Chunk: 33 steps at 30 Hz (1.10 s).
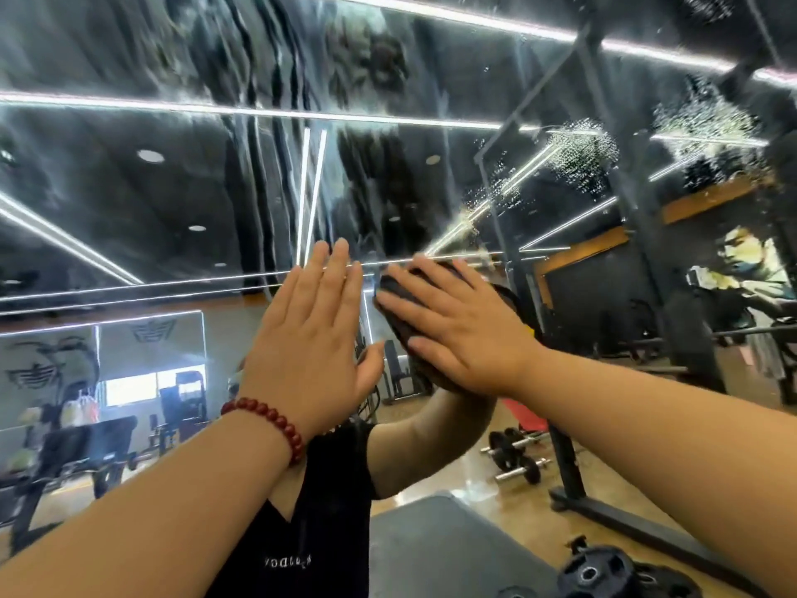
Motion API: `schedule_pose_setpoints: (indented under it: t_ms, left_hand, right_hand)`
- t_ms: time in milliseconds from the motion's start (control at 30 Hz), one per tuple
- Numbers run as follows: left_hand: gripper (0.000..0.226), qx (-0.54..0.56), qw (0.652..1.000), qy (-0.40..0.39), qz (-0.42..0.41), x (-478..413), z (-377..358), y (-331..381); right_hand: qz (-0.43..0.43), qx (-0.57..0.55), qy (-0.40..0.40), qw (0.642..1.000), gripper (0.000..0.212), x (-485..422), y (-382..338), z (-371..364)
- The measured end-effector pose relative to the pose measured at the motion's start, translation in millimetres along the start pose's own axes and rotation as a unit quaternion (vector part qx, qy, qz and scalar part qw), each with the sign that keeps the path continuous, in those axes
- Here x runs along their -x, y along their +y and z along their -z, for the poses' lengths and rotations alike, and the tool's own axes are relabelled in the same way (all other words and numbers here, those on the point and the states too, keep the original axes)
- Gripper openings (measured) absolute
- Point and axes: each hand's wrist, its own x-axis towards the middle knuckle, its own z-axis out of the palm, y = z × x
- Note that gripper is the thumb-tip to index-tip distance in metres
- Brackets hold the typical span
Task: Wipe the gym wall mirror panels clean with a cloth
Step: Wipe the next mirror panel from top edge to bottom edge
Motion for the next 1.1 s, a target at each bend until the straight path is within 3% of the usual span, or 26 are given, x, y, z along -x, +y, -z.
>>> schedule_pose_setpoints:
  t_ms: [133,333,433,600,800,1000,1100]
  left_hand:
    - [0.078,0.025,1.000,-0.001,-0.012,-2.3,5.5,-0.7]
    - [0.081,-0.009,1.000,-0.023,-0.001,-47.9,29.4,-37.2]
    - [0.080,-0.014,0.999,-0.044,-0.012,-63.8,22.5,-49.8]
    - [0.077,0.017,1.000,0.005,-0.026,-66.3,9.8,-51.9]
    - [0.065,0.032,0.998,-0.002,-0.049,-84.0,26.0,-65.4]
    - [0.071,0.037,0.995,-0.047,-0.075,-115.2,34.2,-77.8]
    - [0.072,0.019,0.995,-0.059,-0.084,-138.7,37.2,-89.7]
  right_hand:
    - [0.066,-0.004,-0.033,0.997,0.054,16.1,-1.4,0.5]
    - [-0.077,-0.022,-0.039,0.996,0.060,-81.4,34.5,25.0]
    - [-0.030,0.002,-0.026,0.999,0.059,-72.5,39.8,20.8]
    - [0.105,0.016,-0.063,0.992,0.052,-39.3,45.0,12.5]
    - [0.064,0.019,-0.035,0.997,0.053,-111.0,78.2,25.4]
    - [0.170,0.008,-0.093,0.981,0.051,-75.5,72.0,24.6]
    - [0.122,0.001,-0.064,0.990,0.052,-131.4,105.9,30.3]
